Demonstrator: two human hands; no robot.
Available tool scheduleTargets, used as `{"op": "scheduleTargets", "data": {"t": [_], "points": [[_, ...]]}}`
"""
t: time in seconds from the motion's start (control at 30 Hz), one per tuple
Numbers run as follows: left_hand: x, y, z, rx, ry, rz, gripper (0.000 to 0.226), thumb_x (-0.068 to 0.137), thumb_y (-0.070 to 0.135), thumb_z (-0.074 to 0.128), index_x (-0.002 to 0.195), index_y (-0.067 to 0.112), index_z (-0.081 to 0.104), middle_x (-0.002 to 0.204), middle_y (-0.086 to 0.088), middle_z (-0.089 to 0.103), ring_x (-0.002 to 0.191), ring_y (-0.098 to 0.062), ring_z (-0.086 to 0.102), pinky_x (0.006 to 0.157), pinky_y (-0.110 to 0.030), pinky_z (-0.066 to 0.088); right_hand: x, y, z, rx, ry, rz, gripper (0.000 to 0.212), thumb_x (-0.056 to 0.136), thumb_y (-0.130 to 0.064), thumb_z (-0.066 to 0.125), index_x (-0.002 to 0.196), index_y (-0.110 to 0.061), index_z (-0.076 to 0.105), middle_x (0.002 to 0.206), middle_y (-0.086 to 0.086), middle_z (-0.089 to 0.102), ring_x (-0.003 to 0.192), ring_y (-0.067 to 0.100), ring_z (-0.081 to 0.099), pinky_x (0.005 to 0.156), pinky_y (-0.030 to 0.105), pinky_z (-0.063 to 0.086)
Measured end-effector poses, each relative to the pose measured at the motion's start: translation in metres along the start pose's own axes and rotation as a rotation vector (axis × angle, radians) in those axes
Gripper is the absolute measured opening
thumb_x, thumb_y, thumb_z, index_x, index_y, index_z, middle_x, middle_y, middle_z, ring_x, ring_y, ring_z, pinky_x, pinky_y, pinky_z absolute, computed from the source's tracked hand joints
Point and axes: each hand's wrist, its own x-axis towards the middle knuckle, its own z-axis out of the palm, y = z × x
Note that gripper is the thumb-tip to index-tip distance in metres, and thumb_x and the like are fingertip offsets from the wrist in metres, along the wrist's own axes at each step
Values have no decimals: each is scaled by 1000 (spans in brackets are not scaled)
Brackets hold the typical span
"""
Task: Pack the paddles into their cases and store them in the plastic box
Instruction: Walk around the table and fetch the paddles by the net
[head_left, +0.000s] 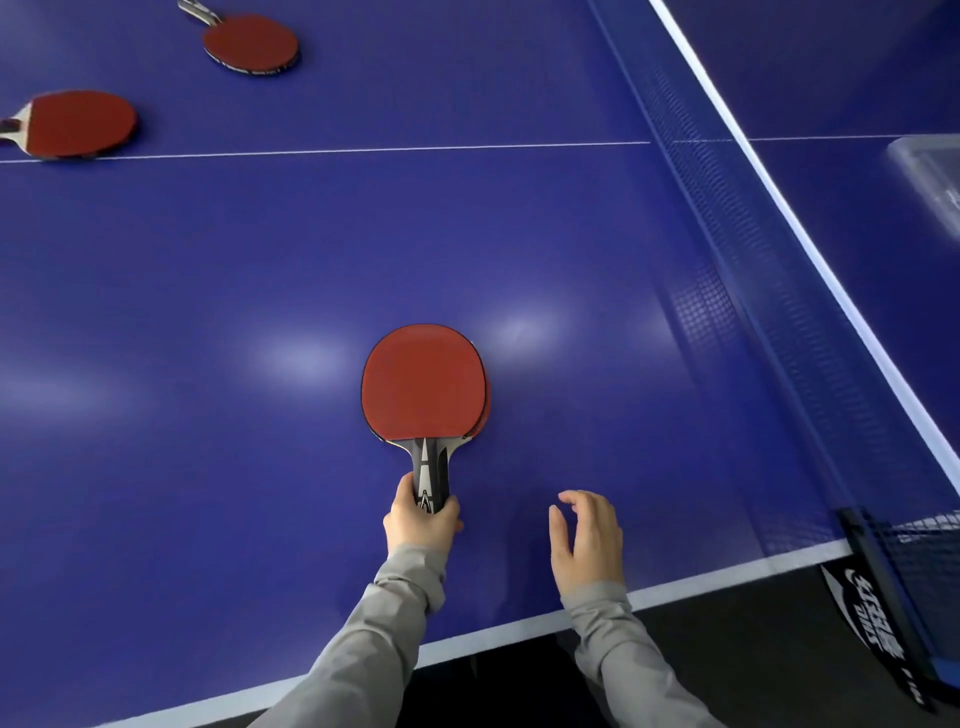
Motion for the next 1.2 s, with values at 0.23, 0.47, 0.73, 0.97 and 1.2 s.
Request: {"op": "scheduleTargets", "data": {"t": [0.23,0.47,0.73,0.97,1.2], "points": [[-19,4,-4,31,-22,75,18,76,12,61,84,22,50,61,-5,67,46,8,56,35,-7,34,-4,2,-5,-81,-76,-59,36,90,-20,58,123,-7,55,126,7,57,119,24,51,94,40,42],[-55,5,1,69,-35,157,19,75,11,62,76,24,47,62,-7,67,44,3,55,35,-8,34,-18,23,-23,-149,-129,-85,46,93,-29,51,135,-13,44,140,4,47,129,20,43,102,37,38],[-136,-16,42,103,-86,263,19,75,10,65,85,21,52,63,-4,66,48,5,58,44,-2,37,-66,94,-74,-354,-202,-118,58,95,-42,39,146,-20,23,154,2,25,142,17,23,114,34,26],[-245,-50,106,164,-203,416,24,74,16,70,76,28,48,57,4,66,58,-5,64,59,-11,41,-155,186,-140,-453,-209,-37,61,95,-43,35,148,-21,14,157,2,14,146,17,10,117,41,13],[-347,-53,170,124,-367,634,26,74,10,68,94,21,55,60,3,67,54,3,63,61,-6,43,-242,269,-202,-458,-152,192,62,96,-45,30,148,-24,6,158,-2,7,146,15,2,118,40,8]]}}
